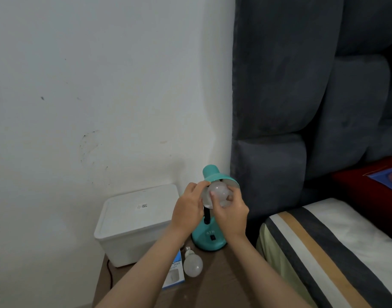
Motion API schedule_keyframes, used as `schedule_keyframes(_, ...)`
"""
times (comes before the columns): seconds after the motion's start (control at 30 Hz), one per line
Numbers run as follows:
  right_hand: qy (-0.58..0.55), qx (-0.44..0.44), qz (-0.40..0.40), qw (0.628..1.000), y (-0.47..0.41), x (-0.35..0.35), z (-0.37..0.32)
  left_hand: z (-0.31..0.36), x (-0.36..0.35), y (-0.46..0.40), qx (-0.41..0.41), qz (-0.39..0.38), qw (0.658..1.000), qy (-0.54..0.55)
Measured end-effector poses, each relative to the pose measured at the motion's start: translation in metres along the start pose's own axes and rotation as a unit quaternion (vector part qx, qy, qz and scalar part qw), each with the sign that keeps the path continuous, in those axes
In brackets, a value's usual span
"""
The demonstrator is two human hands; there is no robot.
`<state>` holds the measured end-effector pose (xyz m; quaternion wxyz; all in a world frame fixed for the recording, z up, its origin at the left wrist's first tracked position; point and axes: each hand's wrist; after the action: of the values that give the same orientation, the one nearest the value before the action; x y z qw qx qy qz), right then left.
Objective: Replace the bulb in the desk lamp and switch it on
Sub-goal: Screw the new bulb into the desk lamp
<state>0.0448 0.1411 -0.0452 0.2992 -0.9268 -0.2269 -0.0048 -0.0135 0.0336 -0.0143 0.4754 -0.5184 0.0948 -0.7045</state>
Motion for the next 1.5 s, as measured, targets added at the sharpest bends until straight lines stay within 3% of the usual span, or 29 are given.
schedule_keyframes(0.1, -0.016, -0.057, 0.006, 0.998, -0.003, 0.000, -0.005, -0.002, 0.002, 0.000, 0.006, -0.005, 1.000, 0.007)
schedule_keyframes(0.43, -0.034, 0.060, -0.048, 0.996, 0.007, -0.001, 0.001, -0.003, 0.001, 0.002, 0.011, 0.005, 0.999, 0.030)
schedule_keyframes(0.67, -0.059, -0.119, -0.016, 0.991, 0.005, 0.001, -0.001, 0.000, 0.000, 0.002, 0.012, 0.005, 1.000, 0.026)
schedule_keyframes(0.77, -0.036, -0.062, 0.001, 0.997, 0.009, -0.001, 0.002, 0.000, 0.000, 0.002, 0.011, 0.006, 1.000, 0.026)
schedule_keyframes(0.9, -0.043, 0.036, -0.048, 0.997, 0.010, 0.000, 0.005, -0.001, 0.000, 0.003, 0.010, 0.012, 0.999, 0.027)
schedule_keyframes(1.13, -0.040, -0.090, -0.055, 0.994, 0.003, 0.002, 0.001, -0.001, -0.001, 0.003, 0.004, 0.013, 1.000, 0.020)
schedule_keyframes(1.27, -0.005, -0.033, -0.027, 0.999, 0.007, 0.006, 0.003, 0.000, -0.001, 0.004, 0.003, 0.013, 1.000, 0.026)
schedule_keyframes(1.4, 0.009, 0.086, -0.076, 0.993, 0.008, 0.006, 0.011, 0.001, -0.001, 0.005, 0.002, 0.015, 1.000, 0.025)
schedule_keyframes(1.5, 0.022, 0.053, -0.069, 0.996, 0.004, 0.006, 0.007, 0.001, -0.002, 0.005, 0.000, 0.014, 1.000, 0.024)
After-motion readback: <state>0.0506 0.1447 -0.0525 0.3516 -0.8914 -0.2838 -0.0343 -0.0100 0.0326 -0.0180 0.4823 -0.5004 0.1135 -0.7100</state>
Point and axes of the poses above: each hand's wrist, its own y-axis away from the middle knuckle, its own x-axis out of the back of the hand, z = x × y, and after that the axes turned 3 degrees about y, right-handed
